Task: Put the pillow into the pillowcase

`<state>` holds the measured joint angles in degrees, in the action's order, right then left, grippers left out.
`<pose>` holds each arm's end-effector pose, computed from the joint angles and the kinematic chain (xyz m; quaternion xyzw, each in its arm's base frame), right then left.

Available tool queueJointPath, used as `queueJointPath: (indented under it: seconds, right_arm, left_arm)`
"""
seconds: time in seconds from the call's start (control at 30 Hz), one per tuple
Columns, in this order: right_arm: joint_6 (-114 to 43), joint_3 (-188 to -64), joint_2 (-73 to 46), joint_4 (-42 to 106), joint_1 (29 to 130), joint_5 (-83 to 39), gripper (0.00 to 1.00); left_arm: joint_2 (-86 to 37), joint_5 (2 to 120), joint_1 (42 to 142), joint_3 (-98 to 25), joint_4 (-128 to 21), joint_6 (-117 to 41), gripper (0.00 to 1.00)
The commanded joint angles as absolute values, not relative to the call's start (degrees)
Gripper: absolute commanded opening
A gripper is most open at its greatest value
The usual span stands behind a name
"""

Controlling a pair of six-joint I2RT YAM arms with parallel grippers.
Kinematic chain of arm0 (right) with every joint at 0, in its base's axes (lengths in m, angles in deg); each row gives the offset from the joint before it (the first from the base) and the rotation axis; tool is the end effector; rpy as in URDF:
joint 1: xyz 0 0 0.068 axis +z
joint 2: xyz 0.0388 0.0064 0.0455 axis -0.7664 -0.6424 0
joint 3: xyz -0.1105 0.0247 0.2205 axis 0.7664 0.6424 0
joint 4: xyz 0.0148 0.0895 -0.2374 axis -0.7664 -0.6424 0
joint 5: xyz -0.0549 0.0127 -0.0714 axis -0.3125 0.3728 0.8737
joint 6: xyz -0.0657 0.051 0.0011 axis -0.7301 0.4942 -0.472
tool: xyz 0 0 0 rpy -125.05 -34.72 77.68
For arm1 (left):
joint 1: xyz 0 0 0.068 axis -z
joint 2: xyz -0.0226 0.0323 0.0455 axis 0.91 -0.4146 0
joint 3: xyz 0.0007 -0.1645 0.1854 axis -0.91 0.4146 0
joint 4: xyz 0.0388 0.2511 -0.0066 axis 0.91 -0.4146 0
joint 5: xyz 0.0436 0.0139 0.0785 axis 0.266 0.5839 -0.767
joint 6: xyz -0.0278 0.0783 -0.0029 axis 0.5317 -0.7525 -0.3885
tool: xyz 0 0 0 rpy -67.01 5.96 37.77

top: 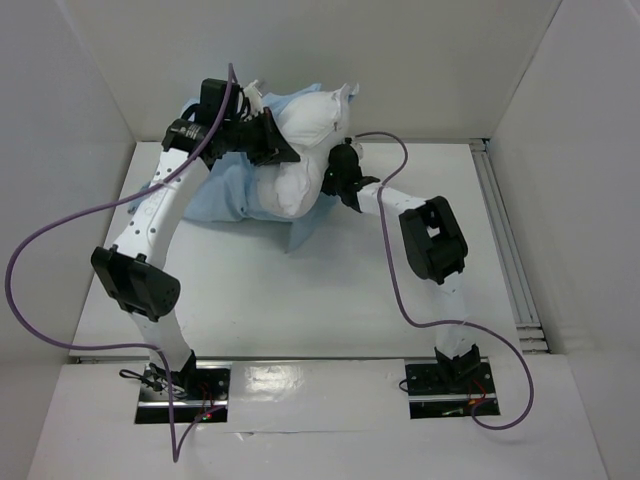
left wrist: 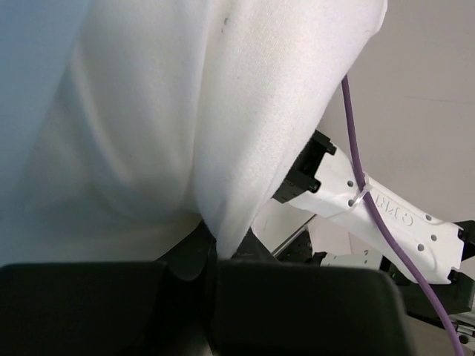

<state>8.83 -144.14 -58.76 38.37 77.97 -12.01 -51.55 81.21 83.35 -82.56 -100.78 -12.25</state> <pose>0.4644 0.2434 0.1598 0.1788 0.8343 0.3197 0.4122 0.3747 -0.1570 0.3975 -0.0227 0.8475 -0.4144 0.3309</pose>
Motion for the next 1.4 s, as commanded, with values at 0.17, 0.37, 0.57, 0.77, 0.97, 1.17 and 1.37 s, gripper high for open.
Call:
queueJointPath:
  seconds: [0.17,0.37,0.57,0.77,0.97,1.17,1.37]
  right_arm:
    - [7.8,-135.2,-53.9,31.8,76.0,-4.7,0.0]
    - [1.3,-127.5,-42.7,34.1,73.0,-13.6,0.0]
    - [-5.2,-119.5,-30.8,31.4,70.1,-27.3,0.0]
    - [-8.1,-111.5,-19.9,29.0,65.0,-38.0,0.0]
    - [-12.2,-106.9,-14.7,20.3,62.1,-32.9,0.0]
    - [-12.9,-102.3,-11.5,13.8,57.2,-29.7,0.0]
    - [-9.9,-101.1,-5.0,18.0,56.6,-29.2,0.0]
  left_arm:
    - [-44.4,85.6,81.2,-81.5,-92.8,-9.0,0.0]
    - [-44.5,78.3,80.6,-76.1,-93.7,-10.4,0.0]
    - [-48.5,65.2,82.5,-69.0,-94.7,-13.1,0.0]
    - [-54.8,57.3,84.6,-67.9,-94.1,-14.2,0.0]
    - [-57.0,54.1,84.6,-68.4,-94.1,-14.2,0.0]
    - [-57.0,52.3,82.9,-68.9,-94.1,-14.7,0.0]
    - [-59.0,54.2,82.9,-68.8,-95.4,-16.6,0.0]
